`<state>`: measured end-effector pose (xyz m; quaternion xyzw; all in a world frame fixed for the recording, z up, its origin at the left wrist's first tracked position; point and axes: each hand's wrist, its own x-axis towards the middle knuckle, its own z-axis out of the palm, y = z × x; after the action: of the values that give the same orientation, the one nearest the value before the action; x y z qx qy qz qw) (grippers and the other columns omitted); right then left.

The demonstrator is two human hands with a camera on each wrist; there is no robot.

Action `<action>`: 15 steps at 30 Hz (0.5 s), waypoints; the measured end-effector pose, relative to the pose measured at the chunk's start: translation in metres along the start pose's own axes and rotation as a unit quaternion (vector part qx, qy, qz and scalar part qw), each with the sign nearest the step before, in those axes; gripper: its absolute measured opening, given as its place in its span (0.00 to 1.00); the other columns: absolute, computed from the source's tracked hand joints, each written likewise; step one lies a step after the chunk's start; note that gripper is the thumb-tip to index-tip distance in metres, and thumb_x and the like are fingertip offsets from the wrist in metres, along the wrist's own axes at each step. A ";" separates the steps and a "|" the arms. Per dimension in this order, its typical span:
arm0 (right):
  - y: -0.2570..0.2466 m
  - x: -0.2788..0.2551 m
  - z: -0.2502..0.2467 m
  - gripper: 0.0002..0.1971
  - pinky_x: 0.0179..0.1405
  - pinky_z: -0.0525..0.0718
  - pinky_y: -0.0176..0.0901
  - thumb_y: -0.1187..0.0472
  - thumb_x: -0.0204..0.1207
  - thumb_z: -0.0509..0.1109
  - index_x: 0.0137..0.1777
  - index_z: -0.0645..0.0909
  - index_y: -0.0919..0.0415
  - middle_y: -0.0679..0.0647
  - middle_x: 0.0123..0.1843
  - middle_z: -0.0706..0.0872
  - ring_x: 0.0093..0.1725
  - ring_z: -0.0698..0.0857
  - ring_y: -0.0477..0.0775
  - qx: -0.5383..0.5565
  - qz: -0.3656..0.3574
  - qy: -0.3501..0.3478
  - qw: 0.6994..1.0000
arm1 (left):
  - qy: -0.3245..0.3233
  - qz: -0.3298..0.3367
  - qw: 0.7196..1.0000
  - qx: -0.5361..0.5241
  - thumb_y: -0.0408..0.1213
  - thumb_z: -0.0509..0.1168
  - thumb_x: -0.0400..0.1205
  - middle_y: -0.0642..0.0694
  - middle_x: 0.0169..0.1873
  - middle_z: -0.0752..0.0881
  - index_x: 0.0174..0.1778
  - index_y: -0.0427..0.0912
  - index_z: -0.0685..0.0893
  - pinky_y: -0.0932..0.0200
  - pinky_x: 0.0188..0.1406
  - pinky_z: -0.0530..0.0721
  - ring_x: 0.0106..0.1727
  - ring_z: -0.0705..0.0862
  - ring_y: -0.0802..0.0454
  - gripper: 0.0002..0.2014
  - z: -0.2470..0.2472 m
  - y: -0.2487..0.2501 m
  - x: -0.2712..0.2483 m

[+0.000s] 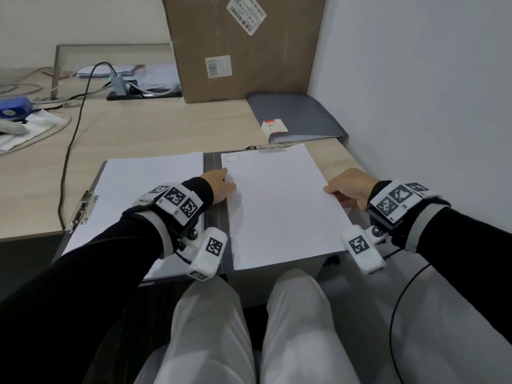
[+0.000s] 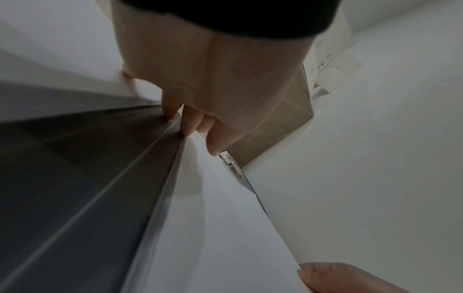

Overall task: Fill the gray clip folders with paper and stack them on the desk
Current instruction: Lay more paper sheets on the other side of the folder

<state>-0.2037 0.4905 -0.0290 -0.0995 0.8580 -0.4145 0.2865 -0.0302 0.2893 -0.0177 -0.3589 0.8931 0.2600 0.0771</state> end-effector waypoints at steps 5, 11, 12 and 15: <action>-0.003 -0.010 0.001 0.04 0.41 0.81 0.43 0.66 0.76 0.62 0.43 0.79 0.64 0.61 0.40 0.82 0.37 0.81 0.57 -0.020 -0.056 0.006 0.998 | -0.006 0.021 1.000 0.007 0.49 0.57 0.84 0.42 0.84 0.57 0.84 0.40 0.51 0.57 0.80 0.59 0.84 0.59 0.45 0.35 0.000 0.001 -0.010; 0.012 -0.037 -0.009 0.15 0.57 0.73 0.44 0.62 0.79 0.63 0.63 0.81 0.64 0.56 0.56 0.79 0.56 0.78 0.54 -0.052 -0.128 0.039 0.990 | -0.023 0.109 0.993 0.039 0.54 0.65 0.78 0.47 0.85 0.50 0.85 0.47 0.49 0.52 0.83 0.54 0.85 0.51 0.50 0.44 0.008 0.005 -0.042; 0.018 -0.042 -0.009 0.18 0.64 0.73 0.43 0.61 0.80 0.63 0.69 0.78 0.62 0.54 0.64 0.80 0.65 0.77 0.52 -0.050 -0.133 0.045 0.989 | -0.036 0.123 0.990 0.055 0.55 0.67 0.76 0.47 0.85 0.47 0.85 0.48 0.47 0.50 0.84 0.52 0.86 0.48 0.50 0.47 0.013 0.006 -0.048; 0.039 -0.054 -0.007 0.18 0.73 0.72 0.49 0.59 0.80 0.64 0.69 0.79 0.62 0.55 0.71 0.80 0.72 0.77 0.56 -0.050 -0.147 0.041 0.987 | -0.073 0.154 0.979 0.113 0.56 0.72 0.70 0.46 0.85 0.42 0.84 0.50 0.44 0.43 0.84 0.50 0.86 0.42 0.48 0.54 0.029 0.005 -0.063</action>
<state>-0.1613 0.5419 -0.0335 -0.2219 0.8647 -0.4125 0.1814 0.0112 0.3447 -0.0199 -0.1858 0.9534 0.1913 0.1414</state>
